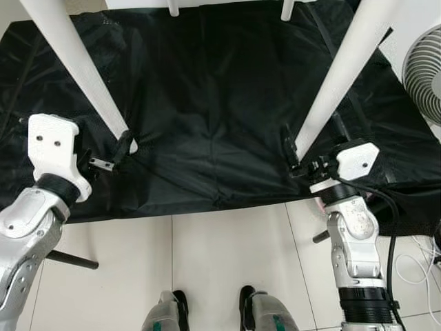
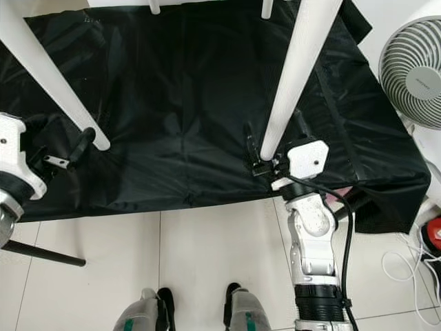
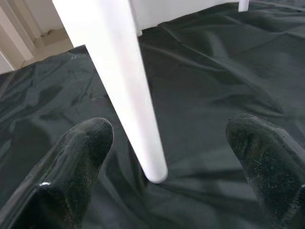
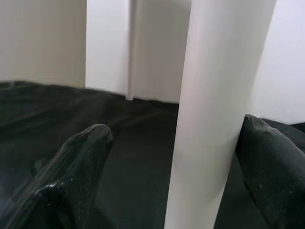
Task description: Building children table
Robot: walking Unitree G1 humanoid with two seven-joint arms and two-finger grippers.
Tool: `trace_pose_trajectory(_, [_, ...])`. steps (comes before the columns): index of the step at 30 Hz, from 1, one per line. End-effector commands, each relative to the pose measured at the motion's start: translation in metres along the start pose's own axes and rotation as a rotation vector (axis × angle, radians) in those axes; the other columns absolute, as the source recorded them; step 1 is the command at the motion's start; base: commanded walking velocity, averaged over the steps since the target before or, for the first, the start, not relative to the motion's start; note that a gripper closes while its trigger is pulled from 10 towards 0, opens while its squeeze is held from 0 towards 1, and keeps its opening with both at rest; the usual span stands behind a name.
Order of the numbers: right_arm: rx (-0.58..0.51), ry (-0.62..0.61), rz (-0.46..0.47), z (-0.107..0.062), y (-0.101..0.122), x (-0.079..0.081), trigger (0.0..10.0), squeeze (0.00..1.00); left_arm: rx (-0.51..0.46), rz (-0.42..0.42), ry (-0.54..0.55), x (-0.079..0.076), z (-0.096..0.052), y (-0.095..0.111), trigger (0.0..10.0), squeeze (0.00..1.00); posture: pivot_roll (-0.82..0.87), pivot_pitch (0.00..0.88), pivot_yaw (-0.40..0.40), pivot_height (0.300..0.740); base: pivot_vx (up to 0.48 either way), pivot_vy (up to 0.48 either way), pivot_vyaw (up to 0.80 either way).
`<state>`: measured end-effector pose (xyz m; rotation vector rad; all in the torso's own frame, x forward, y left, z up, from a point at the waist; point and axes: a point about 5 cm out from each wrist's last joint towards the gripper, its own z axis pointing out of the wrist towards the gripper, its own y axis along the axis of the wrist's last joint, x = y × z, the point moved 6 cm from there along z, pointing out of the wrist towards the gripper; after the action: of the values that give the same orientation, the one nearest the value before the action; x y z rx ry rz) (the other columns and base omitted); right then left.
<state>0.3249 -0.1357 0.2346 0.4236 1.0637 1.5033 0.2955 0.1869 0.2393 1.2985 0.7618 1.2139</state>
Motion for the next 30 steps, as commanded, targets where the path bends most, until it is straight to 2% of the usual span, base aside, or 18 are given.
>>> trace_pose_trajectory(1, [0.058,0.014,0.027,-0.008,-0.016,0.008,10.0,0.0,-0.005,-0.016,-0.014,-0.002,-0.006,-0.004,10.0,0.0,0.04,0.223,0.017,0.74,0.0,0.0,0.0])
trace_pose_trajectory(4, [0.064,-0.029,0.028,-0.01,-0.017,0.003,10.0,0.0,-0.013,-0.037,-0.018,-0.007,-0.009,-0.009,10.0,0.0,0.04,0.218,0.023,0.74,0.0,0.0,0.0])
trace_pose_trajectory(5, [0.072,-0.069,0.07,-0.011,-0.018,0.0,10.0,0.0,-0.017,-0.065,-0.022,-0.009,-0.01,-0.01,10.0,0.0,0.03,0.216,0.029,0.74,0.0,0.0,0.0])
trace_pose_trajectory(7, [0.075,-0.121,0.083,-0.014,-0.017,-0.002,10.0,0.0,-0.034,-0.101,-0.032,-0.012,-0.013,-0.01,10.0,0.0,0.03,0.219,0.039,0.74,0.0,0.0,0.0])
trace_pose_trajectory(11, [0.077,-0.158,0.084,-0.018,-0.017,-0.006,10.0,0.0,-0.043,-0.111,-0.045,-0.014,-0.015,-0.01,10.0,0.0,0.03,0.223,0.043,0.74,0.0,0.0,0.0])
trace_pose_trajectory(12, [0.089,-0.168,0.073,-0.026,-0.018,-0.005,10.0,0.0,-0.038,-0.102,-0.064,-0.016,-0.018,-0.013,10.0,0.0,0.02,0.229,0.052,0.74,0.0,0.0,0.0])
trace_pose_trajectory(13, [0.107,-0.155,0.058,-0.035,-0.02,0.0,10.0,0.0,-0.017,-0.097,-0.073,-0.016,-0.022,-0.022,10.0,0.0,0.02,0.23,0.056,0.74,0.0,0.0,0.0])
trace_pose_trajectory(14, [0.107,-0.155,0.058,-0.035,-0.02,0.0,10.0,0.0,-0.017,-0.097,-0.073,-0.016,-0.022,-0.022,10.0,0.0,0.02,0.23,0.056,0.74,0.0,0.0,0.0])
trace_pose_trajectory(16, [0.144,-0.105,0.03,-0.051,-0.027,0.013,10.0,0.0,0.013,-0.088,-0.072,-0.015,-0.031,-0.038,10.0,0.0,0.02,0.233,0.059,0.74,0.0,0.0,0.0])
trace_pose_trajectory(23, [0.203,-0.027,0.013,-0.068,-0.04,0.026,10.0,0.0,0.048,-0.095,0.004,-0.007,-0.048,-0.064,10.0,0.0,0.01,0.226,0.069,0.74,0.0,0.0,0.0])
trace_pose_trajectory(24, [0.242,0.044,-0.002,-0.08,-0.051,0.033,10.0,0.0,0.069,-0.069,0.049,-0.007,-0.058,-0.079,10.0,0.0,0.0,0.211,0.072,0.74,0.0,0.0,0.0])
trace_pose_trajectory(25, [0.251,0.064,-0.01,-0.083,-0.054,0.035,10.0,0.0,0.074,-0.055,0.054,-0.008,-0.061,-0.083,10.0,0.0,0.0,0.211,0.072,0.74,0.0,0.0,0.0])
trace_pose_trajectory(27, [0.251,0.064,-0.01,-0.083,-0.054,0.035,10.0,0.0,0.074,-0.055,0.054,-0.008,-0.061,-0.083,10.0,0.0,0.0,0.211,0.072,0.74,0.0,0.0,0.0])
trace_pose_trajectory(30, [0.284,0.132,-0.012,-0.092,-0.062,0.044,10.0,0.0,0.123,-0.071,0.053,-0.01,-0.067,-0.102,10.0,0.0,-0.01,0.192,0.077,0.74,0.0,0.0,0.0])
